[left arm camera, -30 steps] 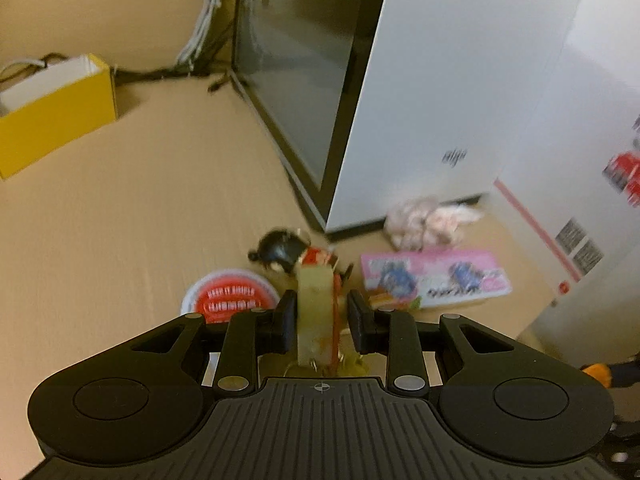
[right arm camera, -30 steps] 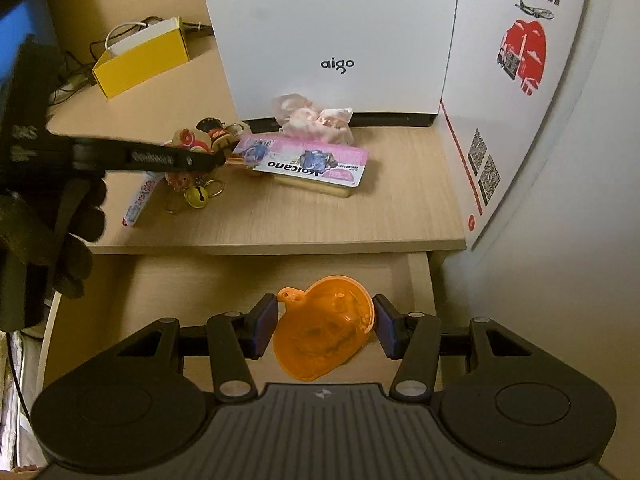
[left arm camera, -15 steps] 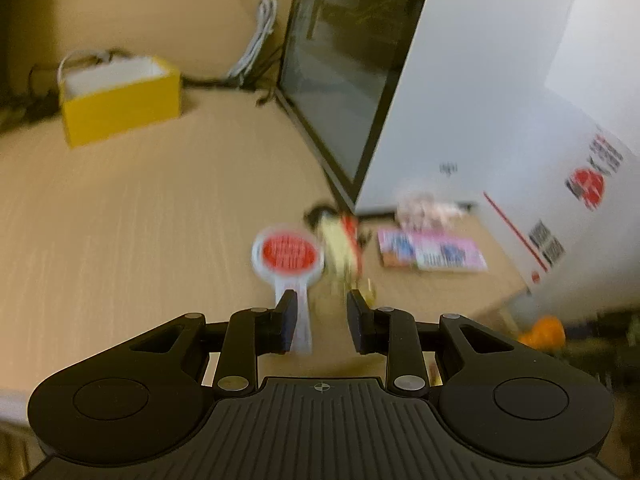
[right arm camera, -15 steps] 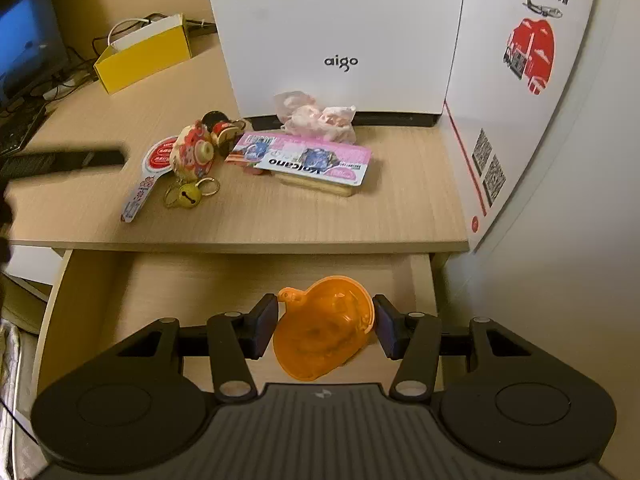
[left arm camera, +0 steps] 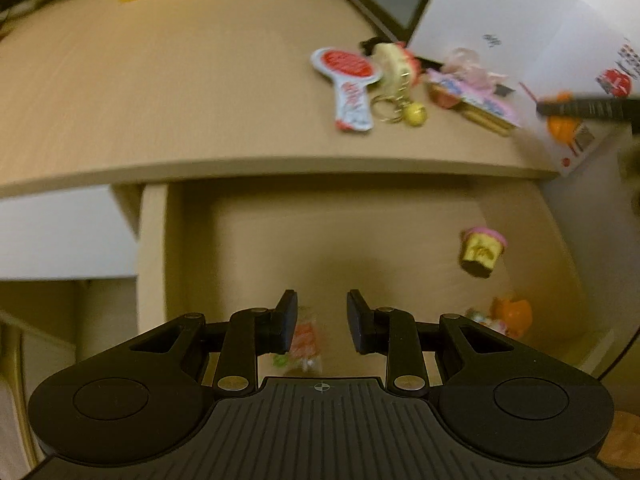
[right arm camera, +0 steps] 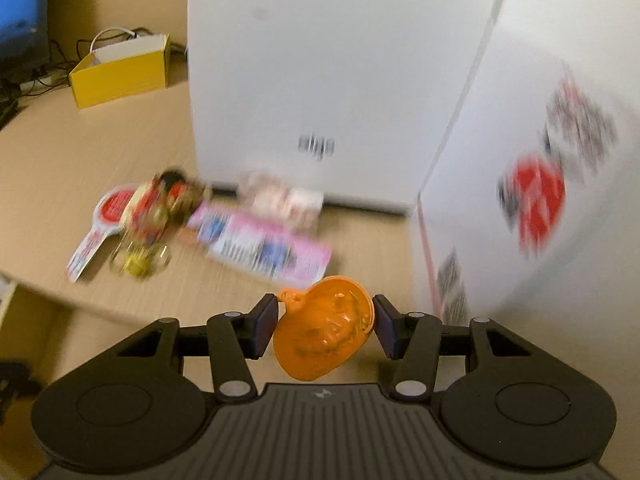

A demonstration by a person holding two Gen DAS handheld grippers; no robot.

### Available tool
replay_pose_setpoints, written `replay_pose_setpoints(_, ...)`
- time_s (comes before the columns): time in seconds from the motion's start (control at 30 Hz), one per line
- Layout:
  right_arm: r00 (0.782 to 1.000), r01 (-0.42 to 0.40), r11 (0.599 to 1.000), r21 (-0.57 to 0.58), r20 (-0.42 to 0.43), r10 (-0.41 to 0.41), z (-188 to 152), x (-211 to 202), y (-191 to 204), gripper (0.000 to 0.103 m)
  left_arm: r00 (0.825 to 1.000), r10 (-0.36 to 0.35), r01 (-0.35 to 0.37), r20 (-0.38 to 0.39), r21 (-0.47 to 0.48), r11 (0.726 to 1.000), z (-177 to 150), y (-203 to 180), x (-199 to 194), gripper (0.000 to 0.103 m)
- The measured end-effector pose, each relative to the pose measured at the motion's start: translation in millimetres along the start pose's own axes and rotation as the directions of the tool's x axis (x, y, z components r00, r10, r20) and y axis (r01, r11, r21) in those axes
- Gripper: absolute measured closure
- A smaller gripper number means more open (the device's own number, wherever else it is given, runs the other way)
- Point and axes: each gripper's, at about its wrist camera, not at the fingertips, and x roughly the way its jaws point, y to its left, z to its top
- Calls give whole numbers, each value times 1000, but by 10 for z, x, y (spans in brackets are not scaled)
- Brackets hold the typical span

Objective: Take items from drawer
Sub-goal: 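Place the orange shell on the desk with the right tool while the left grasps the wrapped snack bar, then grasp the second orange shell in the drawer with the right tool while the left holds the snack bar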

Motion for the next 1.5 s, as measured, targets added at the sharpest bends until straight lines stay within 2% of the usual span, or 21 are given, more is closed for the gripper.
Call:
replay_pose_setpoints(0.1, 997, 18, 1000, 2, 70, -18, 217, 142, -36, 52, 1000, 12, -12, -17, -22, 1000, -32, 78, -11, 73)
replay_pose_setpoints(0.13, 996, 24, 1000, 6, 86, -25, 265, 182, -48, 49, 1000, 14, -14, -23, -29, 999, -45, 104, -10, 73)
replay_pose_setpoints(0.17, 995, 44, 999, 5, 89, -44, 303, 224, -51, 40, 999, 15, -16, -29, -33, 999, -57, 125, -11, 73)
replay_pose_setpoints(0.2, 994, 64, 998, -2, 92, -64, 325, 250, -45, 36, 999, 16, -17, -33, -36, 999, -67, 141, -8, 73)
replay_pose_setpoints(0.3, 994, 45, 999, 9, 97, -46, 303, 225, -44, 32, 999, 18, -19, -46, -35, 999, -102, 172, 1, 73)
replay_pose_setpoints(0.4, 997, -22, 999, 48, 73, 18, 214, 172, -46, 30, 998, 15, -16, -66, -15, 1000, -108, 162, 37, 73)
replay_pose_setpoints(0.6, 996, -85, 994, 65, 21, 84, -47, 86, 14, 29, 995, 4, 0, -100, 34, 999, -104, 78, 101, 73)
replay_pose_setpoints(0.83, 991, -128, 985, 114, 41, 124, -367, -64, 70, 24, 992, -9, 18, -124, 67, 998, -113, -24, 145, 73)
replay_pose_setpoints(0.93, 993, -111, 988, 103, 50, 107, -473, -71, 76, 24, 992, -11, 21, -129, 75, 997, -117, -50, 153, 73)
replay_pose_setpoints(1.27, 987, -147, 984, 99, -47, 152, -566, 1, 109, 24, 987, 21, -5, -160, 99, 995, -132, -58, 189, 73)
replay_pose_setpoints(1.5, 968, -201, 972, 121, -126, 216, -670, 59, 160, 24, 964, 59, -29, -259, 121, 992, -175, -17, 319, 73)
